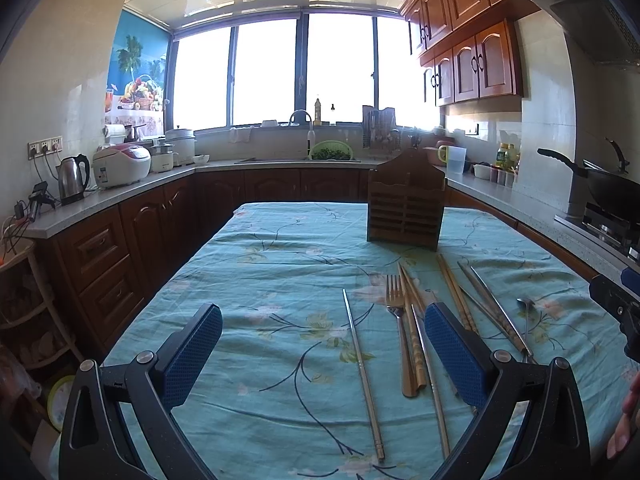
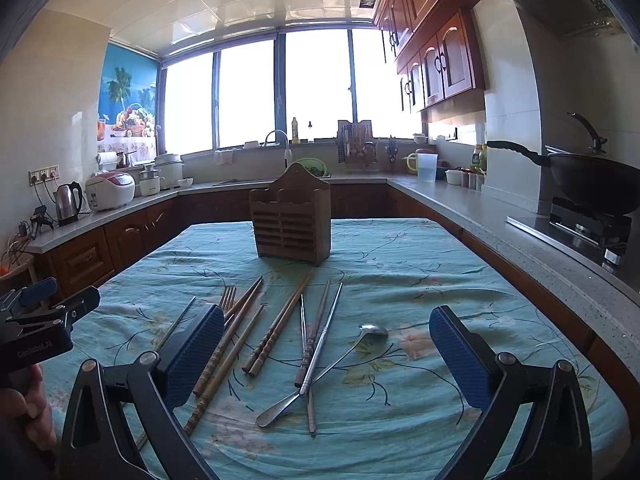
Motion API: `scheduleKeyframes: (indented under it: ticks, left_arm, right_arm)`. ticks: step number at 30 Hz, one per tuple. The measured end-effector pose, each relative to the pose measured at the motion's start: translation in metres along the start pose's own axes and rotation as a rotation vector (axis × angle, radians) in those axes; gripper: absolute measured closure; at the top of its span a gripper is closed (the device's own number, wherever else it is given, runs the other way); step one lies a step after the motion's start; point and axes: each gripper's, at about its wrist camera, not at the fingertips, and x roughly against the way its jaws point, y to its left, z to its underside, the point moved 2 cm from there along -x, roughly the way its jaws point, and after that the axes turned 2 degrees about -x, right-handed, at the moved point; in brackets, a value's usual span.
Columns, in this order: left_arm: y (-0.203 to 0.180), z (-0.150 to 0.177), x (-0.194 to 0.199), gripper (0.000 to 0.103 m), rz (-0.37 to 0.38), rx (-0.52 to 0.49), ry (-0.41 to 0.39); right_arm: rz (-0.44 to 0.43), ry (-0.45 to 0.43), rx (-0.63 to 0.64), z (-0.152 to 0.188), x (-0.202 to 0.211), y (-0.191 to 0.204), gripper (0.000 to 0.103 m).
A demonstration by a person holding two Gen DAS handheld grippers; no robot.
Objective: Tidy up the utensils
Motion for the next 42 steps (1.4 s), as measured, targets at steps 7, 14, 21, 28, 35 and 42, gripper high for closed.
scheduleKeyframes:
  ticks: [7, 14, 21, 28, 35, 42]
  left_arm:
    - [0.0, 0.0004, 0.0002, 0.001, 0.001, -0.002, 0.0]
    - [0.0005, -0.0008, -0.0009, 0.001, 0.001, -0.005, 0.002]
    - [0.0001, 0.0002, -0.0006, 0.001, 0.002, -0.001, 0.003]
    - [0.0002, 0.0018, -0.0014, 0.001, 0.003, 0.003, 0.006]
    - [0.0023, 0.0025, -0.0032, 0.001, 0.003, 0.007, 0.013]
    - [0.0039, 0.0039, -0.0089, 0.001, 0.006, 0.016, 0.034]
  right_arm:
    - [-0.005, 0.001, -0.004, 0.0005, 0.0002, -0.0006, 0.0]
    - [-0.02, 0.002, -0.011, 0.0002, 0.0001, -0.0012, 0.0]
    - [-0.032, 0.007, -0.014, -0.0011, -0.0013, -0.0023, 0.0]
    - [-0.041, 0.009, -0.012, -0.0019, -0.0012, -0.0006, 0.0]
    - [-0.046, 0.013, -0.012, -0.0019, -0.0028, -0.0005, 0.0]
    - [-0.053, 0.022, -0.017, -0.002, -0.0054, -0.0004, 0.0]
